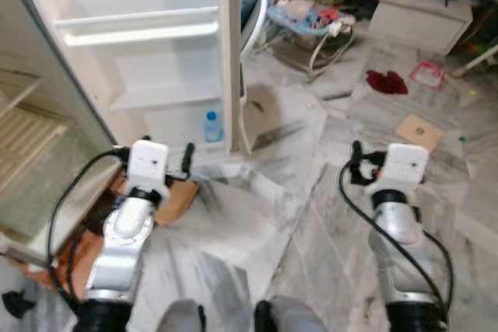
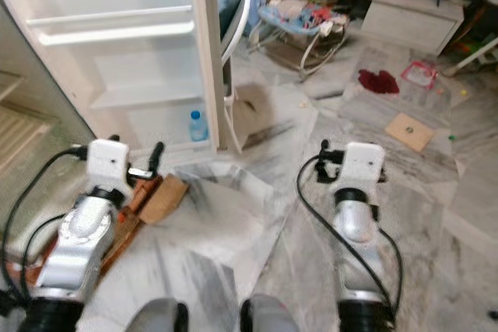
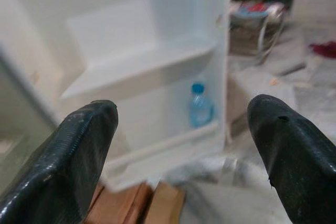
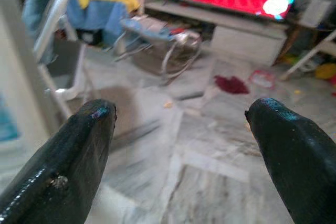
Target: Restocking fridge
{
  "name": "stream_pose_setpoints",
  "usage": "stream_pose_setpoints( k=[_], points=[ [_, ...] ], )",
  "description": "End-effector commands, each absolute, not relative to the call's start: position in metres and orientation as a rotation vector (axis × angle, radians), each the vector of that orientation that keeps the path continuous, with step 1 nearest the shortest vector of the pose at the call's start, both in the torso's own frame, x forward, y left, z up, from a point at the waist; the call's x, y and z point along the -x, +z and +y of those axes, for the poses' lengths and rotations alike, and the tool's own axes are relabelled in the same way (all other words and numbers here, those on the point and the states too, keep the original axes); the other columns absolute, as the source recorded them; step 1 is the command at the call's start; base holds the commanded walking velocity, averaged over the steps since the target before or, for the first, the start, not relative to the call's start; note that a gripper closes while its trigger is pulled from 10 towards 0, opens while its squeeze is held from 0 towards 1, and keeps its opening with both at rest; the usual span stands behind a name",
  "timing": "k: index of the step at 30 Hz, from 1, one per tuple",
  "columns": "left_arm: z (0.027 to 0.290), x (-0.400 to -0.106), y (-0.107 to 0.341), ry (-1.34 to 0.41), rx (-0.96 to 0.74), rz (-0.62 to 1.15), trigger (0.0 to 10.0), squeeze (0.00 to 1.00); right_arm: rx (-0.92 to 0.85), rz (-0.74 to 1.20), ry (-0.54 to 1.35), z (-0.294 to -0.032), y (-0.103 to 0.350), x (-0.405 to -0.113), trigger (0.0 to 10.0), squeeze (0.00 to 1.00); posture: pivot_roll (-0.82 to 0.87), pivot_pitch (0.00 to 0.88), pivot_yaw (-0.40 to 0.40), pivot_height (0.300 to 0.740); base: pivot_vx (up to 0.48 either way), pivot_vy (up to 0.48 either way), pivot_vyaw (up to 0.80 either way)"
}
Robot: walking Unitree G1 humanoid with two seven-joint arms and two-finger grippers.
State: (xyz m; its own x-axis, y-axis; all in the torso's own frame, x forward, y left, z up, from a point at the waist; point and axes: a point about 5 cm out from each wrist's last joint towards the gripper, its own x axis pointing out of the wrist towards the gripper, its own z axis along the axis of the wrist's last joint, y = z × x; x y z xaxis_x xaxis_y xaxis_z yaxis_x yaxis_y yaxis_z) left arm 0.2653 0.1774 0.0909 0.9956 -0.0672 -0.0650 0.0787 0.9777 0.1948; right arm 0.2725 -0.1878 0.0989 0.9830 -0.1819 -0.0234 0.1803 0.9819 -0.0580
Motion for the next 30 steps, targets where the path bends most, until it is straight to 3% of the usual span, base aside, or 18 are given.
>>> stream_pose_setpoints(
  k=[1,7,12,19,30],
  points=[
    [0.183,-0.260,0.092,-0.055,-0.214,0.042,10.0,0.00,0.071,0.040,-0.181,-0.193,0.094,-0.267,10.0,0.00,0.05,0.101,-0.062,0.740,0.000,0.000,0.00],
    [0.202,-0.250,0.089,0.009,-0.214,0.057,10.0,0.00,0.060,0.062,-0.164,-0.190,0.087,-0.263,10.0,0.00,0.05,0.059,-0.065,0.740,0.000,0.000,0.00],
    [0.201,-0.250,0.080,-0.006,-0.221,0.093,10.0,0.00,0.050,0.089,-0.195,-0.192,0.082,-0.264,10.0,0.00,0.04,0.046,-0.073,0.740,0.000,0.000,0.00],
    [0.188,-0.267,0.091,-0.067,-0.195,0.037,10.0,0.00,0.061,0.066,-0.202,-0.194,0.087,-0.267,10.0,0.00,0.01,0.056,-0.058,0.740,0.000,-0.327,-0.77],
    [0.166,-0.276,0.097,-0.136,-0.175,0.003,10.0,0.00,0.061,0.056,-0.226,-0.194,0.089,-0.267,10.0,0.00,-0.01,0.078,-0.044,0.740,0.326,-0.346,-0.78]
  ],
)
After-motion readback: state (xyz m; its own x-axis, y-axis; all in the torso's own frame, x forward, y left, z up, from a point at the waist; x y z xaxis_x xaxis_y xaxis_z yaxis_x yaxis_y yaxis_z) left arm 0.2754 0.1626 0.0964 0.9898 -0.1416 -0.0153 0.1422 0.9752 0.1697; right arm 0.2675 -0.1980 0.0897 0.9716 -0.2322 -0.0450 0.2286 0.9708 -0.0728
